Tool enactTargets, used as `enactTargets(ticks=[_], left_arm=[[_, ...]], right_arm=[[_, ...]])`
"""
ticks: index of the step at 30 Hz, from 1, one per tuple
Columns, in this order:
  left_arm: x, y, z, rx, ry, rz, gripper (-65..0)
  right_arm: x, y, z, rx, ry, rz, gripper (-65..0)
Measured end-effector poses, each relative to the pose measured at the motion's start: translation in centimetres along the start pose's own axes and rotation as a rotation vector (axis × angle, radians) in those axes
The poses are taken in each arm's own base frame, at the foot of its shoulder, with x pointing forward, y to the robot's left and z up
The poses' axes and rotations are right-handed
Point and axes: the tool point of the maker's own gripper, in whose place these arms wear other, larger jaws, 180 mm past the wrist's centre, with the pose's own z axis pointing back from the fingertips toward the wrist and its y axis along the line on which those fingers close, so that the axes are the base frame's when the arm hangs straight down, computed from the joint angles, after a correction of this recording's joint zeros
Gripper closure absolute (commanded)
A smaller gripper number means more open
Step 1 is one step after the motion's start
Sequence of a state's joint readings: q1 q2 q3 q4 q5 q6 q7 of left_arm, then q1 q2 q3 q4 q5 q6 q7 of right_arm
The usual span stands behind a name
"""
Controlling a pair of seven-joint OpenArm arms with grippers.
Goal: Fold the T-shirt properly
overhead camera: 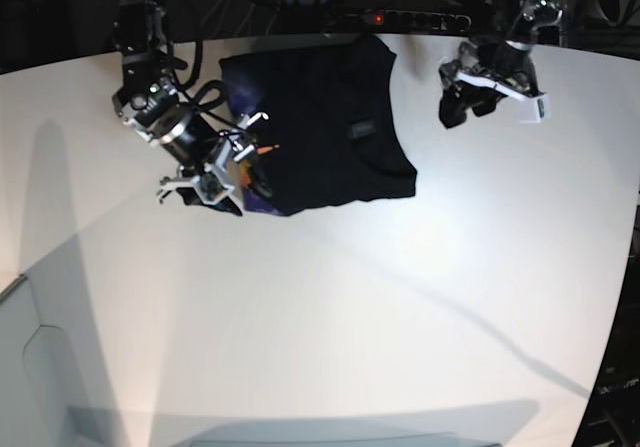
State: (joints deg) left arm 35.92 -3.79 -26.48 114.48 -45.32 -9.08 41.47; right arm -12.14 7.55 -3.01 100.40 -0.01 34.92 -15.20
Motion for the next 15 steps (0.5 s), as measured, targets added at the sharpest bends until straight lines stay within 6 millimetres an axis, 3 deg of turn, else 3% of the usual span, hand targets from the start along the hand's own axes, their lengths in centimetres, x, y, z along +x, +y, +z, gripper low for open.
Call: enactTargets(ticks=[3,5,15], left_arm=[[-0.4,-3.0,-1.1,-0.101,0.012,0.024,-39.3],[-0.8,-3.8,-1.5,-0.125,0.03,0.024,-39.3],[-4.0,-4.0,-6.1,-0.107,0.148,0.117,-39.4]], right_arm=[[-0.2,0.1,0.3,-0.003,0.009,0.001,-31.9],[0.4,0.4,0.5,0.0,-0.014,0.0,-31.9],[1.2,2.2,2.6,0.008,-0.028,0.011,-32.3]])
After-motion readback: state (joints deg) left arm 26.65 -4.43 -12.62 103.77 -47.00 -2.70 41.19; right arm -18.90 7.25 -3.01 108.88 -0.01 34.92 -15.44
